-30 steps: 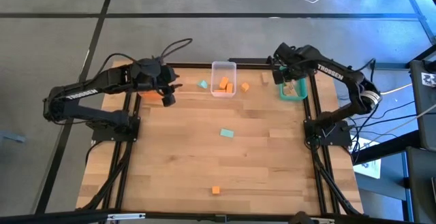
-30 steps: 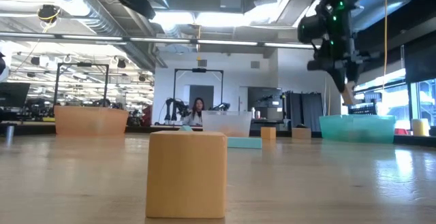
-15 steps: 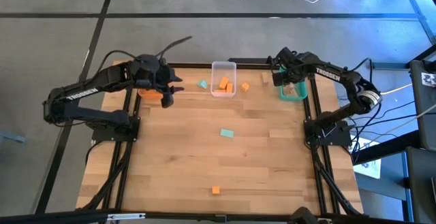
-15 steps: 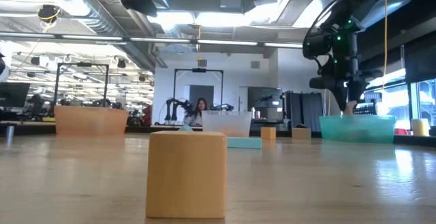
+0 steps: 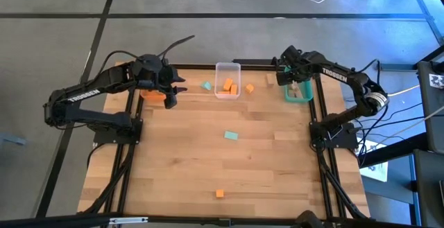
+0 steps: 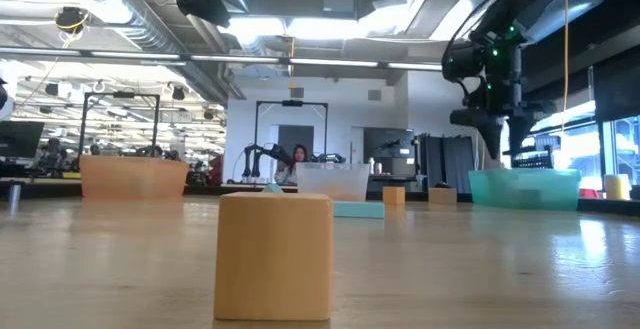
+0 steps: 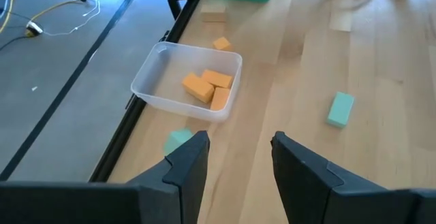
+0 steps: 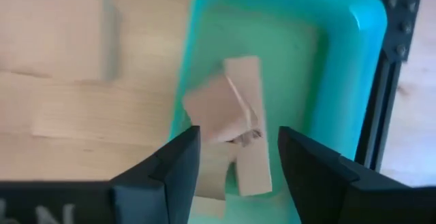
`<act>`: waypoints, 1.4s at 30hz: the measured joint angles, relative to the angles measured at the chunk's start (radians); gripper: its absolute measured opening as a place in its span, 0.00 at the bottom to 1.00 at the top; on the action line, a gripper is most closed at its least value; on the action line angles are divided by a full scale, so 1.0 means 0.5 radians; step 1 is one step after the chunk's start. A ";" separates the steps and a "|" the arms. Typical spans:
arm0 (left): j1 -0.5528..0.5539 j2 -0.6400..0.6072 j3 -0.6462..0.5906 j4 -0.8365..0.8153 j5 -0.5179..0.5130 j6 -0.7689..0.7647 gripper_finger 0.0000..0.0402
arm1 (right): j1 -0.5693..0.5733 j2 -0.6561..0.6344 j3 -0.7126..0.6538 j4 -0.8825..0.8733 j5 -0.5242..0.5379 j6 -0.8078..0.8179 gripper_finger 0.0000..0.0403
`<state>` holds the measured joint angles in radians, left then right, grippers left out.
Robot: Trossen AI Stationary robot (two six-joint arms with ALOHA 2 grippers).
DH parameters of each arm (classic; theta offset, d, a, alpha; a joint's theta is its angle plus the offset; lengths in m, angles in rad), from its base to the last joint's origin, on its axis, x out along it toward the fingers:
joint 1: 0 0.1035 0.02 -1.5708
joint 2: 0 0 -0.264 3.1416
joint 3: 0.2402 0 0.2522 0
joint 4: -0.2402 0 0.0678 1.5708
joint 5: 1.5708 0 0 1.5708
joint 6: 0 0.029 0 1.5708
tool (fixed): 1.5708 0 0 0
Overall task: Sort & place blocks by color
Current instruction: Put the blue block into the orange bin
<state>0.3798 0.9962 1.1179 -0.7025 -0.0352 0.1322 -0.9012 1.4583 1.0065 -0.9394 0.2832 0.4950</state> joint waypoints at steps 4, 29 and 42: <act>0.000 0.000 0.000 -0.001 0.001 -0.002 0.38 | 0.069 -0.047 0.138 -0.007 -0.082 -0.138 0.49; -0.085 0.733 -0.001 0.311 0.629 0.539 0.38 | 0.917 -0.160 0.782 0.076 -0.884 -0.909 0.50; -0.281 1.313 -0.001 0.710 0.788 0.528 0.38 | 1.041 -0.216 0.949 -0.191 -0.990 -1.006 0.50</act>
<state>0.2395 1.6528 1.1175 -0.3475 0.3589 0.3960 -0.3807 1.3502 1.4811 -1.0349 -0.2118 -0.0078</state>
